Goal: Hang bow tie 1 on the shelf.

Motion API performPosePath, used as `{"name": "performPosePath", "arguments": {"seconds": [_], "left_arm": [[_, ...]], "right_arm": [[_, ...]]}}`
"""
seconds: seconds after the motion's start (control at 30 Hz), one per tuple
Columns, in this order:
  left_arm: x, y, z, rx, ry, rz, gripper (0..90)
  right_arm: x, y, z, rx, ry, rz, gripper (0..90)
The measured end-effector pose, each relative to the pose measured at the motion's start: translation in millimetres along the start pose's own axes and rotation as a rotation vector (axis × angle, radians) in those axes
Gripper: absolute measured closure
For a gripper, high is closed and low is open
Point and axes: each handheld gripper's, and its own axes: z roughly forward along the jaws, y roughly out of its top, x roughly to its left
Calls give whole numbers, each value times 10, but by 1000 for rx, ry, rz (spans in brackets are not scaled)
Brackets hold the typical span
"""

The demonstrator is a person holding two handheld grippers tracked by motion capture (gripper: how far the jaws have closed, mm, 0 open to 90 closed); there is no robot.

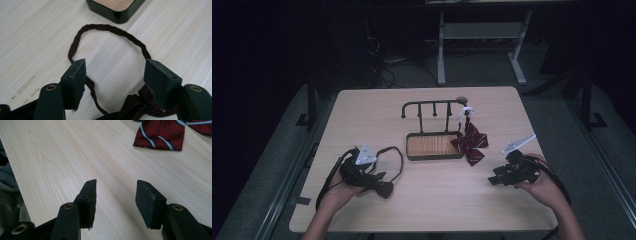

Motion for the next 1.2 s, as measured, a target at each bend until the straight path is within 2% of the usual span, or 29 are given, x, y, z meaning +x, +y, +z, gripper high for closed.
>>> {"name": "performPosePath", "arguments": {"seconds": [0.5, 0.63, 0.83, 1.0, 1.1, 1.17, 1.2], "left_arm": [[167, 79, 115, 45, -24, -25, 358], [224, 102, 150, 55, -29, -23, 373], [311, 138, 211, 79, -32, -37, 383], [383, 168, 250, 96, -24, -32, 388], [437, 192, 276, 102, -8, -46, 389], [464, 197, 292, 87, -7, -61, 400], [478, 200, 300, 92, -5, -56, 405]], "right_arm": [[32, -172, 6, -21, -2, 35, 510], [38, -199, 9, -20, -10, 22, 510], [43, -216, 37, -17, -3, 29, 510], [48, -214, 71, -12, 2, 25, 510], [53, -213, 88, -6, -1, 16, 510], [56, -214, 89, -4, -3, 18, 510], [55, -214, 85, -5, -4, 18, 510]]}}
